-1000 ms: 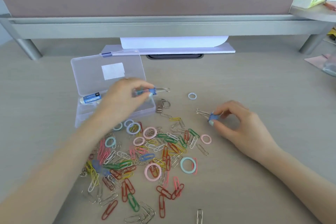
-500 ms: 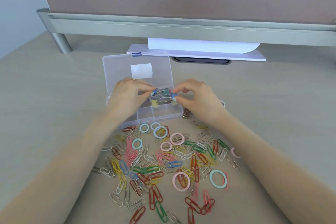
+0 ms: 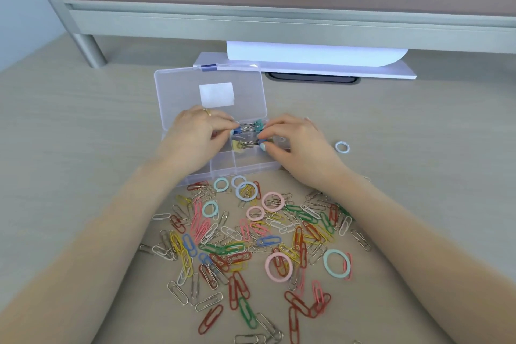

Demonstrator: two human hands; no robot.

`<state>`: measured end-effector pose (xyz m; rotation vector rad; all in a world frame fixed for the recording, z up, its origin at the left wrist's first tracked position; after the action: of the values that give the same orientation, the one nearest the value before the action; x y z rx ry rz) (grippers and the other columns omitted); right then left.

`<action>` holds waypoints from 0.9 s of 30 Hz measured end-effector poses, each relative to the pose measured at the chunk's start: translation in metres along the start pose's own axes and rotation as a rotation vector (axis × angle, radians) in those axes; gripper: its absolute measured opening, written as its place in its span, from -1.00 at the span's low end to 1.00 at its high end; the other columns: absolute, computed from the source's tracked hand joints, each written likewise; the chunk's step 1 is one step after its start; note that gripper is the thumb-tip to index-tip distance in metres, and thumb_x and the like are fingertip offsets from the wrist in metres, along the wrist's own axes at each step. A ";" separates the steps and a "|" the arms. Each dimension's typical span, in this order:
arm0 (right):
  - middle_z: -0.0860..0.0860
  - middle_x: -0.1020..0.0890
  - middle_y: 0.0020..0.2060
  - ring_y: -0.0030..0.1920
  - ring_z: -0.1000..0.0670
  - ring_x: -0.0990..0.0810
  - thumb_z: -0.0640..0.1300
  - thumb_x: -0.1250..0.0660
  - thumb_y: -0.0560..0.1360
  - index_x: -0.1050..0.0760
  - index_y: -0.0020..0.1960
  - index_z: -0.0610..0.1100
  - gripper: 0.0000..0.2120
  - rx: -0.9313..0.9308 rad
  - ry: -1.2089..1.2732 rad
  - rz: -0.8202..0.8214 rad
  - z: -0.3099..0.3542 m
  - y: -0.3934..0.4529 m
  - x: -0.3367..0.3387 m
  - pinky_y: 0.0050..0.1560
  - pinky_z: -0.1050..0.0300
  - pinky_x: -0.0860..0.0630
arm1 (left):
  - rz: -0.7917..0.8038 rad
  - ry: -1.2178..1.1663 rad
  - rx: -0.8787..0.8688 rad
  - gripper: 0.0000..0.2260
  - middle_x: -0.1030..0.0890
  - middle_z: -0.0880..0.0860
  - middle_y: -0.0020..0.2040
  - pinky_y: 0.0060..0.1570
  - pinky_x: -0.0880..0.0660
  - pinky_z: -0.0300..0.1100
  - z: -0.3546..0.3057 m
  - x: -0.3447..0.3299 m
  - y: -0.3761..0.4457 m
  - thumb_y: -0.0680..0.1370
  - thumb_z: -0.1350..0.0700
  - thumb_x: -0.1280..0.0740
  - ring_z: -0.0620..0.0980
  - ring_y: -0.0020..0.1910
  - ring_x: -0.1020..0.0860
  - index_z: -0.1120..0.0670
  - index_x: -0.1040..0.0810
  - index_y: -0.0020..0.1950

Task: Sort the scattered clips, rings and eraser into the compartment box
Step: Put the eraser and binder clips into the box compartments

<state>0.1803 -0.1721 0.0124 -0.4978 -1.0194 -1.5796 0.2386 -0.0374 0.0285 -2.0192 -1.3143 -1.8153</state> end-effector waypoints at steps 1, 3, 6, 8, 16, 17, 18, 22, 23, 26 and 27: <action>0.03 -0.57 0.08 0.11 -0.05 -0.49 -0.13 -0.29 0.45 -0.58 0.02 -0.04 -0.83 0.008 -0.011 -0.010 0.000 0.000 0.000 0.26 -0.17 -0.29 | 0.001 0.005 -0.005 -0.81 -0.67 0.11 -0.03 -0.08 -0.45 0.03 0.000 0.000 0.000 0.44 0.24 -0.28 0.21 -0.17 -0.53 0.11 -0.65 -0.04; 0.02 -0.54 0.12 0.12 -0.07 -0.47 -0.11 -0.28 0.46 -0.54 0.10 -0.03 -0.78 0.014 -0.031 -0.011 0.001 0.000 -0.002 0.25 -0.11 -0.30 | 0.010 0.006 -0.015 -0.78 -0.66 0.11 -0.01 -0.08 -0.44 0.03 0.001 -0.002 -0.001 0.44 0.24 -0.25 0.22 -0.16 -0.52 0.10 -0.64 -0.01; 0.03 -0.51 0.19 0.17 -0.07 -0.42 -0.08 -0.25 0.48 -0.48 0.20 -0.02 -0.71 0.019 -0.063 0.023 0.003 0.002 -0.006 0.30 -0.11 -0.26 | 0.007 -0.036 0.027 -0.74 -0.61 0.13 0.04 -0.04 -0.42 0.04 0.005 -0.004 -0.001 0.46 0.29 -0.28 0.22 -0.08 -0.50 0.08 -0.58 0.10; 0.04 -0.49 0.23 0.20 -0.06 -0.40 -0.05 -0.22 0.49 -0.44 0.24 -0.01 -0.67 0.032 -0.097 0.056 0.005 0.002 -0.010 0.33 -0.15 -0.23 | -0.016 -0.056 0.075 -0.69 -0.58 0.13 0.05 0.03 -0.40 0.04 0.009 -0.003 0.000 0.45 0.28 -0.30 0.17 -0.02 -0.50 0.08 -0.53 0.17; 0.07 -0.40 0.31 0.30 -0.06 -0.31 0.03 -0.16 0.52 -0.33 0.33 0.02 -0.62 -0.023 -0.158 0.129 0.002 0.001 -0.014 0.39 -0.19 -0.09 | 0.000 -0.028 0.040 -0.76 -0.64 0.11 -0.03 -0.01 -0.35 0.00 0.010 -0.004 0.001 0.46 0.34 -0.27 0.20 -0.10 -0.49 0.10 -0.63 -0.01; 0.06 -0.39 0.31 0.31 -0.07 -0.30 0.04 -0.15 0.53 -0.31 0.35 0.02 -0.60 -0.032 -0.168 0.137 0.002 0.001 -0.015 0.40 -0.18 -0.08 | 0.008 -0.025 0.024 -0.75 -0.64 0.12 -0.04 -0.02 -0.34 -0.01 0.010 -0.005 0.001 0.45 0.34 -0.26 0.20 -0.11 -0.49 0.09 -0.64 -0.01; 0.05 -0.37 0.31 0.31 -0.07 -0.29 0.05 -0.15 0.53 -0.29 0.36 0.01 -0.58 -0.035 -0.182 0.144 0.002 0.001 -0.015 0.41 -0.18 -0.07 | 0.018 -0.027 0.010 -0.74 -0.63 0.13 -0.04 -0.03 -0.33 -0.01 0.009 -0.006 0.001 0.44 0.34 -0.26 0.21 -0.12 -0.49 0.09 -0.64 -0.01; 0.05 -0.35 0.30 0.32 -0.08 -0.27 0.08 -0.12 0.53 -0.29 0.37 0.01 -0.58 -0.035 -0.218 0.168 0.002 0.002 -0.015 0.42 -0.19 -0.01 | 0.039 -0.017 0.009 -0.69 -0.61 0.14 -0.07 -0.06 -0.27 -0.08 0.008 -0.007 0.001 0.45 0.38 -0.22 0.21 -0.11 -0.48 0.08 -0.63 0.01; 0.06 -0.35 0.29 0.32 -0.08 -0.26 0.08 -0.12 0.53 -0.29 0.36 0.02 -0.58 -0.035 -0.221 0.175 0.002 0.002 -0.016 0.43 -0.19 0.01 | 0.045 -0.007 0.007 -0.68 -0.61 0.14 -0.07 -0.07 -0.26 -0.09 0.008 -0.006 0.001 0.45 0.39 -0.21 0.21 -0.11 -0.48 0.08 -0.63 0.02; 0.05 -0.35 0.28 0.31 -0.08 -0.26 0.07 -0.11 0.54 -0.31 0.35 0.02 -0.60 -0.027 -0.229 0.185 0.004 0.002 -0.017 0.42 -0.21 0.03 | 0.081 0.039 0.010 -0.67 -0.62 0.14 -0.04 -0.08 -0.31 -0.06 0.005 -0.007 0.002 0.46 0.37 -0.17 0.22 -0.08 -0.50 0.09 -0.62 0.05; 0.05 -0.35 0.28 0.31 -0.08 -0.26 0.07 -0.11 0.54 -0.32 0.35 0.02 -0.60 -0.025 -0.233 0.185 0.004 0.002 -0.017 0.42 -0.22 0.02 | 0.088 0.050 0.010 -0.68 -0.62 0.15 -0.03 -0.07 -0.33 -0.04 0.004 -0.008 0.002 0.47 0.37 -0.17 0.22 -0.07 -0.51 0.09 -0.61 0.06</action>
<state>0.1857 -0.1586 0.0021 -0.7850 -1.0952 -1.3930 0.2439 -0.0404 0.0218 -1.9794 -1.1991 -1.8050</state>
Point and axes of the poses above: each hand's wrist, its own y-axis towards the middle knuckle, its own x-axis out of the back of the hand, z = x × y, the point moved 7 cm from there along y, towards the middle knuckle
